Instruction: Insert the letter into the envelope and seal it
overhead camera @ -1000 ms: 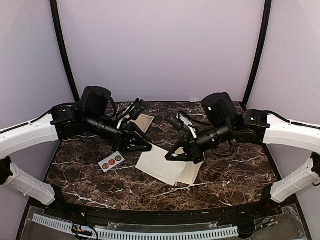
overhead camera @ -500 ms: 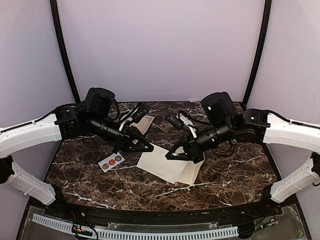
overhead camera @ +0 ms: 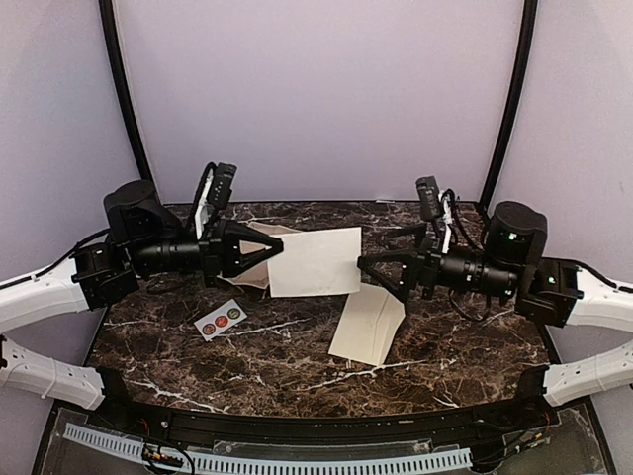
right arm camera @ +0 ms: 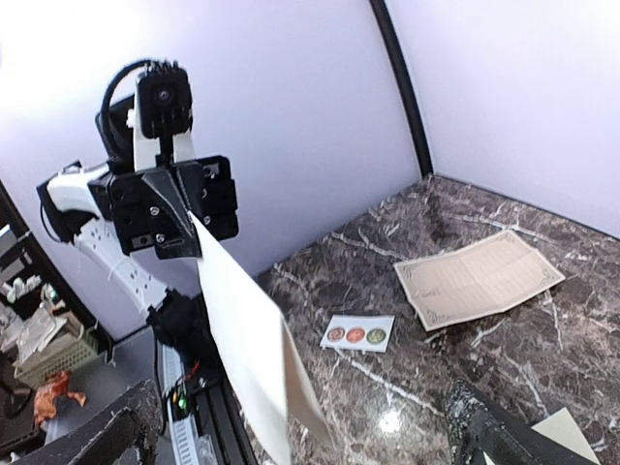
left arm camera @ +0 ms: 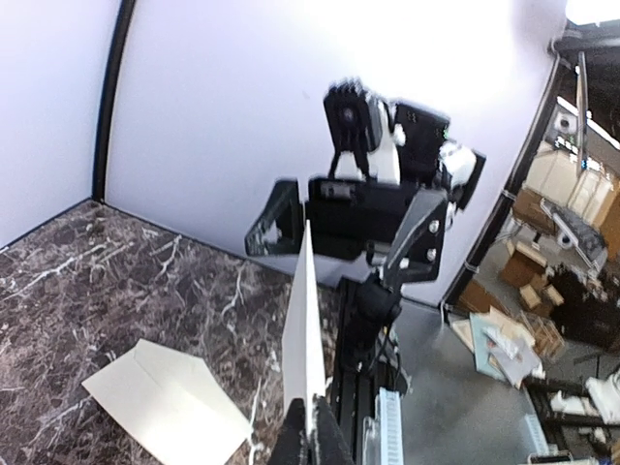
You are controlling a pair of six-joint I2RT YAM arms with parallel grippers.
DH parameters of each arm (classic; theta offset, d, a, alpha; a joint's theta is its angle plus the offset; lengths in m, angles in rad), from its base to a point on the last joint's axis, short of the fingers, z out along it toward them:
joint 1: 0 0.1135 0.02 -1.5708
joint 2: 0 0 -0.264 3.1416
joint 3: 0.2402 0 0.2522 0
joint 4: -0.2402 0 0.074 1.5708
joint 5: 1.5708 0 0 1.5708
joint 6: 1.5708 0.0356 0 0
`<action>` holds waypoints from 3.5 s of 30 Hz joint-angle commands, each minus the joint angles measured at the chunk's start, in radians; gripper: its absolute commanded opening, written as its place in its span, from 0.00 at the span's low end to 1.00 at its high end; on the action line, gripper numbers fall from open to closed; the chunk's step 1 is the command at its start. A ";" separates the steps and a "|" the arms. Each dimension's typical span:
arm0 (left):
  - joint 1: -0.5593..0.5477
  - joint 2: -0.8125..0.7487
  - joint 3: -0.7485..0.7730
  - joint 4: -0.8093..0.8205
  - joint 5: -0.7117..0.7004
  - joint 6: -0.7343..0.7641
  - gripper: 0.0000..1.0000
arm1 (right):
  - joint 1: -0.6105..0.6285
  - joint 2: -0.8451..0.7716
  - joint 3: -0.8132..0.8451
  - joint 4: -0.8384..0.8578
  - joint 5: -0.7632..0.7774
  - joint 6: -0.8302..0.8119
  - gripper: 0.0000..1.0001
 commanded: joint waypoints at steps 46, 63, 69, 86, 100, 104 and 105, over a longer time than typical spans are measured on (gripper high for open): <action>-0.005 0.025 -0.233 0.829 -0.262 -0.570 0.00 | 0.062 0.472 0.104 1.019 -0.015 0.263 0.00; -0.001 0.052 -0.145 0.103 -0.350 -0.383 0.79 | -0.032 0.107 0.003 0.144 0.387 0.220 0.00; 0.001 0.133 -0.166 0.086 -0.356 -0.383 0.79 | -0.194 -0.023 -0.025 -0.245 0.447 0.307 0.00; 0.000 0.328 -0.172 0.183 -0.318 -0.431 0.78 | -0.449 -0.127 -0.296 -0.379 0.306 0.437 0.00; 0.001 0.366 -0.193 0.221 -0.296 -0.446 0.77 | -0.449 0.014 -0.358 -0.188 0.146 0.449 0.00; 0.000 0.362 -0.198 0.217 -0.300 -0.446 0.77 | -0.449 0.060 -0.351 -0.173 0.118 0.441 0.00; 0.001 0.360 -0.201 0.218 -0.301 -0.446 0.77 | -0.448 0.069 -0.349 -0.172 0.118 0.439 0.00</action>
